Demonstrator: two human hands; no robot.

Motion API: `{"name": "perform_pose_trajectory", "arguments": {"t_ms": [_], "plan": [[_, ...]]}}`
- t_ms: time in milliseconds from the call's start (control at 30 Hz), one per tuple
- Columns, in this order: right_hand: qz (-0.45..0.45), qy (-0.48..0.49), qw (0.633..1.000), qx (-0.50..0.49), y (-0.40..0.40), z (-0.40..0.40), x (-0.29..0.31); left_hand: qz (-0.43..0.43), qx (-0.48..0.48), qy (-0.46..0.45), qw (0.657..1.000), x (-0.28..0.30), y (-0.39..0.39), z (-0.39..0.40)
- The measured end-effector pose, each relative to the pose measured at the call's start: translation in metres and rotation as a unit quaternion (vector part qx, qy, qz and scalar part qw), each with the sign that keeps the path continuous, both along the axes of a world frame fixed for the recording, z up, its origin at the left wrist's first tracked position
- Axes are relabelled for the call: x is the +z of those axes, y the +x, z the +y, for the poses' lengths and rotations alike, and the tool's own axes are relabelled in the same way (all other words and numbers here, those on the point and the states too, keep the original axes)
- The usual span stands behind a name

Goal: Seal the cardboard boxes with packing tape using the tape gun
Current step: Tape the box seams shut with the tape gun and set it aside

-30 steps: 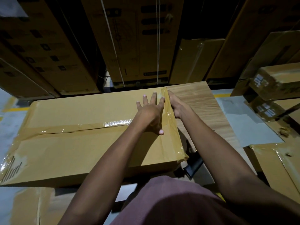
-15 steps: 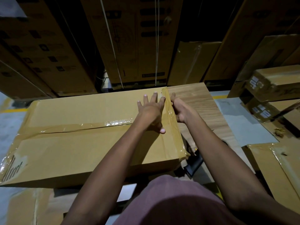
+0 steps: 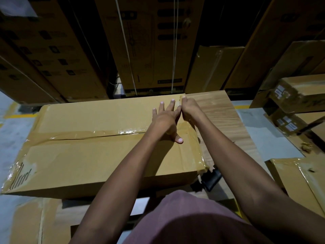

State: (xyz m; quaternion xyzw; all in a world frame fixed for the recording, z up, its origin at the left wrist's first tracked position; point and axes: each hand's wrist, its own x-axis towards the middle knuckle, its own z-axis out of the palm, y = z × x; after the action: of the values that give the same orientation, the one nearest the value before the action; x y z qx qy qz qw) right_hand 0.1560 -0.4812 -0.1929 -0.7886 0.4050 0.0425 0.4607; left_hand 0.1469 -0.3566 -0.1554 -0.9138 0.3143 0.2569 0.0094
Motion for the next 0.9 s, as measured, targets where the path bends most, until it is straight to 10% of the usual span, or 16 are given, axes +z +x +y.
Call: {"name": "perform_pose_trajectory", "arguments": {"t_ms": [200,900], "plan": [[0.075,-0.117,0.988,0.066,0.011,0.0,0.031,0.011,-0.005,-0.013,1.0,0.001,0.007,0.003],[-0.044,0.02,0.996,0.078,-0.11,0.023,0.009,0.051,-0.061,-0.16,0.984,-0.032,0.019,0.035]]}}
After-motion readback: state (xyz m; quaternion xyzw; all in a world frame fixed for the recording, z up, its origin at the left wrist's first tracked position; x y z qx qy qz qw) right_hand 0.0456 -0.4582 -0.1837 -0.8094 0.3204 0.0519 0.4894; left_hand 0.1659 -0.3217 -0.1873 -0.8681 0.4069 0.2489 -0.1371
